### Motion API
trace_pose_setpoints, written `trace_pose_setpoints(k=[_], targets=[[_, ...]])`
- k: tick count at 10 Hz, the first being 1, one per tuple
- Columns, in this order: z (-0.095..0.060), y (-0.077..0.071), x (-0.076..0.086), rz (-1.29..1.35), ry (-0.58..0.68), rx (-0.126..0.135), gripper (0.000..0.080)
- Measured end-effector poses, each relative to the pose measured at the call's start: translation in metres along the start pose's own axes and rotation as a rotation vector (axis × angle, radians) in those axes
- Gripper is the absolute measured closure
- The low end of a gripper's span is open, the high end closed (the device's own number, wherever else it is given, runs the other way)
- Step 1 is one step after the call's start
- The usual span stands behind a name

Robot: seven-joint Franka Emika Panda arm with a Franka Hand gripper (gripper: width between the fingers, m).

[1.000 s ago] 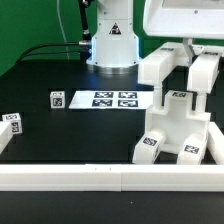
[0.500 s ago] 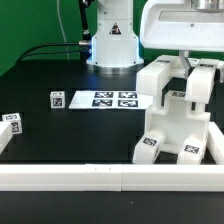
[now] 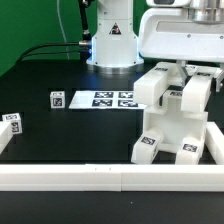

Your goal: Assemble chair

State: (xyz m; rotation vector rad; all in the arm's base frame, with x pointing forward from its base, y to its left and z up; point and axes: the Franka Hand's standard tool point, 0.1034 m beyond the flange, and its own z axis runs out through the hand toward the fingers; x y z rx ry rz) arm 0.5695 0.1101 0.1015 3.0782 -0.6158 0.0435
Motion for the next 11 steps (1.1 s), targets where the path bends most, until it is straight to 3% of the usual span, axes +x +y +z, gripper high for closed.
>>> trace_pose_setpoints(k=[5,6,7,8,9,11], targets=[[0.0027,0.0028,0.0067,-0.007,0.003,0.018,0.0515],[0.0025,0.0006,0.0064,-0.011,0.007,0.021,0.0408],[0.0024,0.0006,0.0068,-0.011,0.009,0.021,0.0237],[0.0023,0.0005,0.0069,-0.011,0.009,0.021,0.0237],[0.0023,0.0004,0.0068,-0.011,0.009,0.021,0.0165],[0.0022,0.0000,0.0066,-0.012,0.009,0.021,0.0154]])
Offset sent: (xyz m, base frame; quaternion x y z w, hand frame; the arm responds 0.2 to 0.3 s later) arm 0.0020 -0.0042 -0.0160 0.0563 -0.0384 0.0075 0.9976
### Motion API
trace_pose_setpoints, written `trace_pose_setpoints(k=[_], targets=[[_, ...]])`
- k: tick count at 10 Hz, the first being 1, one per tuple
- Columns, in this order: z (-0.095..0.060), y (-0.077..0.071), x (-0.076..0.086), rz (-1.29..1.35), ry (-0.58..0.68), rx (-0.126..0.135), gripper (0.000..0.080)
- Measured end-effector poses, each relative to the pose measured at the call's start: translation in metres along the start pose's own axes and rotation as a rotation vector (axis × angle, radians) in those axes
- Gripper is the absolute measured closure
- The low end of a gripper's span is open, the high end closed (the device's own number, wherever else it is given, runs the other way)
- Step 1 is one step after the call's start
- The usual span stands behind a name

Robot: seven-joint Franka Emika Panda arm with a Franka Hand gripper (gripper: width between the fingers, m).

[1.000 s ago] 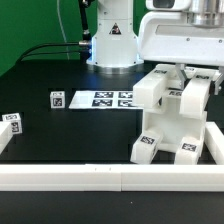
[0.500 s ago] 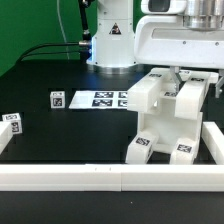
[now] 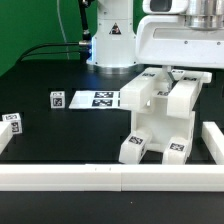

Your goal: Assemble chair

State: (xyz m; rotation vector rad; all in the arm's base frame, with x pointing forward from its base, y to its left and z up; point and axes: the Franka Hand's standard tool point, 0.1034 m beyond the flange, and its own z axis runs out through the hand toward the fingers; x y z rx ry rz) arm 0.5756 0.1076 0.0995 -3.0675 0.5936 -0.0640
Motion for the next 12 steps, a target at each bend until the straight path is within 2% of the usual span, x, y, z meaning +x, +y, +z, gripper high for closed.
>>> trace_pose_setpoints(k=[10,12], targets=[[-0.002,0.008,0.005,-0.011,0.003,0.001,0.0151],[0.000,0.008,0.012,-0.009,0.034,0.008,0.0151]])
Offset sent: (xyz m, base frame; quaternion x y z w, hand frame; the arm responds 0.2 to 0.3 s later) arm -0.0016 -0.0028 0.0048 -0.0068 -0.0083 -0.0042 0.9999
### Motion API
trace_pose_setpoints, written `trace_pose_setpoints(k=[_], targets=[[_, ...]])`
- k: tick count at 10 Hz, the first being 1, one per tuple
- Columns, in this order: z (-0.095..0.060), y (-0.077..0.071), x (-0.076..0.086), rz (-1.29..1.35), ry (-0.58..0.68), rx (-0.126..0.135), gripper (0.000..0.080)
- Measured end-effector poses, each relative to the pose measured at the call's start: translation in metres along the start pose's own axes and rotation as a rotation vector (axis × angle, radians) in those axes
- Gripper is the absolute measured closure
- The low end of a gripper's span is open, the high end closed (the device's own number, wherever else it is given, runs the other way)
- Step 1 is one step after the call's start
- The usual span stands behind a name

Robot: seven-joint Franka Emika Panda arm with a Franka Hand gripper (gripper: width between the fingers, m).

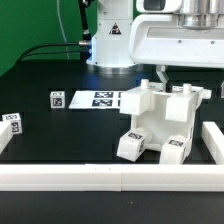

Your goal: Assemble chair

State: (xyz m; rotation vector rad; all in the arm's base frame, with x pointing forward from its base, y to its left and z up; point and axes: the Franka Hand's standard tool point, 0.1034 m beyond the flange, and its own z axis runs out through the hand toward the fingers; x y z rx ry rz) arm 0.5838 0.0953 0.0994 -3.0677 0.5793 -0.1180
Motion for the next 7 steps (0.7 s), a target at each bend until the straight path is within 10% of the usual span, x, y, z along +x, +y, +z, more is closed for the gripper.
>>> trace_pose_setpoints(k=[7], targets=[[-0.0008,-0.0010,0.0118,-0.002,0.053,0.016,0.0151]])
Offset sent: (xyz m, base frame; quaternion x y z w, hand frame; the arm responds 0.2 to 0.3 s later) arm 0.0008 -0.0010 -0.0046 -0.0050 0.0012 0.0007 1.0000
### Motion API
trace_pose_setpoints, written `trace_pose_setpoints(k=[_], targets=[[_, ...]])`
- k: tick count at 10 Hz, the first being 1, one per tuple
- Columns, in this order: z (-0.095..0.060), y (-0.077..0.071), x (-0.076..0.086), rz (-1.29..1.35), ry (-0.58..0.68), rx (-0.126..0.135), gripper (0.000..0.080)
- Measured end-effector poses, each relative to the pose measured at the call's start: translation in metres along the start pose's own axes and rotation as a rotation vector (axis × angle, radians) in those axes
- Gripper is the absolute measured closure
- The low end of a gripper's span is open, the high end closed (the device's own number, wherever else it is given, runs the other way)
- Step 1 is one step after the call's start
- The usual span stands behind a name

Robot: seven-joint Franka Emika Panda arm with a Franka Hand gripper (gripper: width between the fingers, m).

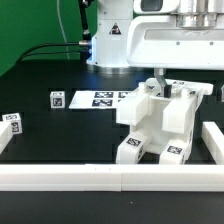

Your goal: Assemble chair

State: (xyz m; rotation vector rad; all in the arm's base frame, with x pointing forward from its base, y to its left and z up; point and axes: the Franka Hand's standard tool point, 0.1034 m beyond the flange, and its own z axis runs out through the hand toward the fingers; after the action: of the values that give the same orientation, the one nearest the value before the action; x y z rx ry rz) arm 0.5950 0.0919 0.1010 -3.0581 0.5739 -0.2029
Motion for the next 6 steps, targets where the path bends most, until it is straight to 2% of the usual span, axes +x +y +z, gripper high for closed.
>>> trace_pose_setpoints(k=[1,4,6], targets=[[-0.005,0.002,0.000,-0.007,-0.013,-0.002,0.0151],[-0.036,0.018,0.000,-0.037,-0.079,-0.005,0.0151],[-0.058,0.022,0.005,-0.043,-0.084,0.008,0.0151]])
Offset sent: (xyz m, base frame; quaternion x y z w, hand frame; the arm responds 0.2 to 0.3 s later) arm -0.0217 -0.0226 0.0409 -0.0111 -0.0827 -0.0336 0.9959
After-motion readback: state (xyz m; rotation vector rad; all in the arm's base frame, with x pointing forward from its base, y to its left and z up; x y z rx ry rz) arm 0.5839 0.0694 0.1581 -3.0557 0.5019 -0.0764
